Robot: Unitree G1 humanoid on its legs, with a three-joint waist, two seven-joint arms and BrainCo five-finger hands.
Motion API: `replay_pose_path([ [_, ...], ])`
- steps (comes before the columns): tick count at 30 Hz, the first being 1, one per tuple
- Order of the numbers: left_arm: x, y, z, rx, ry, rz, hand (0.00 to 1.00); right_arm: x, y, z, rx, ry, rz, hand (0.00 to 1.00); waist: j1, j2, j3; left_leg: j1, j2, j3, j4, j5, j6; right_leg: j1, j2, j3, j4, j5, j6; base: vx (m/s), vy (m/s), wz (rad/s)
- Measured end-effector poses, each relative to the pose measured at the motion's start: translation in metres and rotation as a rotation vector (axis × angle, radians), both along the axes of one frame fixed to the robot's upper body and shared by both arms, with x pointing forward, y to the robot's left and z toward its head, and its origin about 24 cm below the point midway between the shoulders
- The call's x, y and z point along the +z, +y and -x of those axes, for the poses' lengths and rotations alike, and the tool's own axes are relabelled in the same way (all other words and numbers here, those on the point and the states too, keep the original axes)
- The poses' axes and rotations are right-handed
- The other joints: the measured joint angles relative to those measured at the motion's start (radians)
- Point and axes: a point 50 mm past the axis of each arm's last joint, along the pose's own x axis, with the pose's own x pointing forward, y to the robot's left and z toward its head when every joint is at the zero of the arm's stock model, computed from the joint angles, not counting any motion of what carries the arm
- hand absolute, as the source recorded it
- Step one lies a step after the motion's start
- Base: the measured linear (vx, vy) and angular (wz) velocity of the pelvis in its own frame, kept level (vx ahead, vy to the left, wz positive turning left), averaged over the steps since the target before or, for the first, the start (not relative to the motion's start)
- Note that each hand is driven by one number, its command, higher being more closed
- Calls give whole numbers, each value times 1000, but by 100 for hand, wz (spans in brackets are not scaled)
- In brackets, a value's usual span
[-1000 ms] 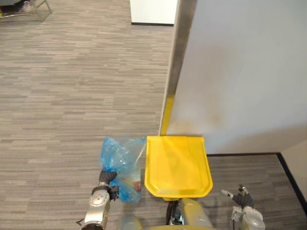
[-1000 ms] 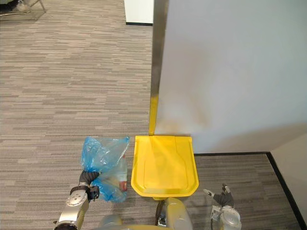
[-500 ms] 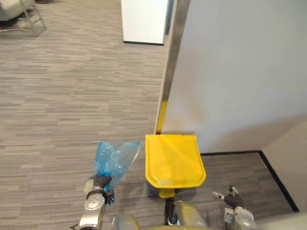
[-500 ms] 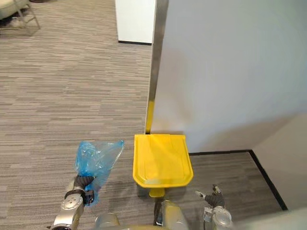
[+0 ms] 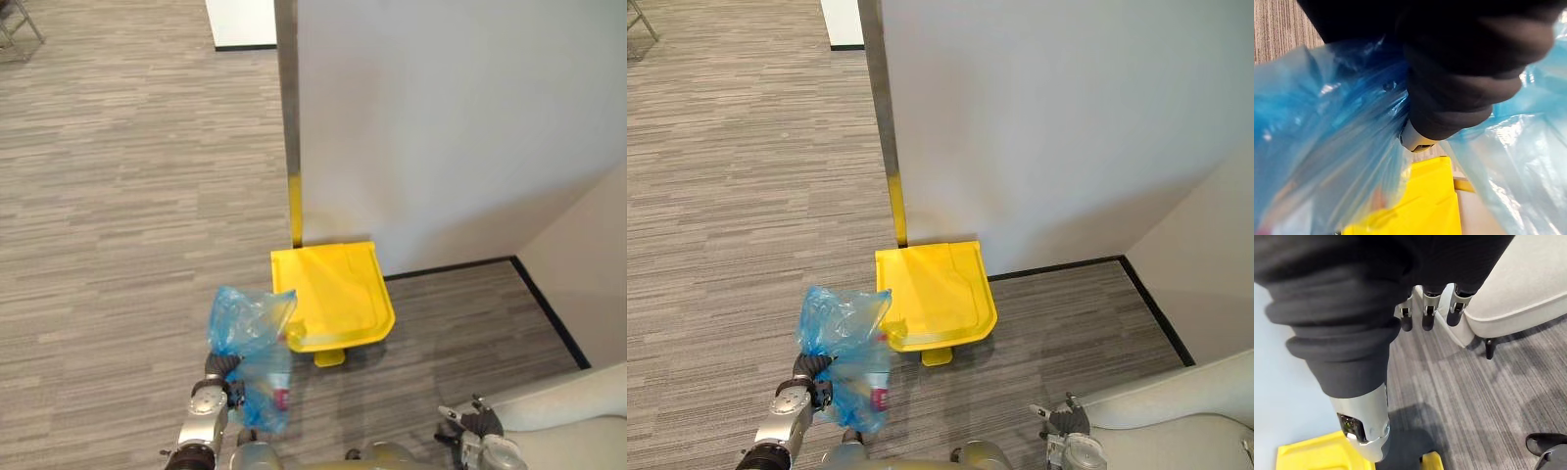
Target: Gather rubbish on tea table into small bin, then transfer packed bag to large trash can.
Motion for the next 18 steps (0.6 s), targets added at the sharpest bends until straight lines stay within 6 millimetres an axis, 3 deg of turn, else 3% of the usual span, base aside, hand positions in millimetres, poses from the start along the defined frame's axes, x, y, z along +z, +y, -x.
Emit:
replay_pose_path([
  [3,0,3,-4,-1,9,-9,100,-3,-1,4,-9,20,-2,0,-9,0,-5,42,-18,25,-86,58,13,30,-1,8,-68,43,8,-20,66,-5],
  [7,1,17,-11,2,37,-45,100,-8,-5,12,-45,63,-12,0,-33,21,-15,85,-38,44,-225,135,29,43,0,15,-150,98,15,-66,60,-2],
  [14,-14,20,18,23,117,-45,100,-12,-10,24,-51,113,-7,0,-49,32,-13,133,-74,50,-272,142,38,62,-25,31,-175,118,38,-101,70,-5],
  [18,-20,25,36,37,161,-51,100,-11,-11,24,-50,114,-2,0,-32,34,-11,133,-92,61,-272,132,44,64,-39,54,-192,125,51,-69,73,-6],
])
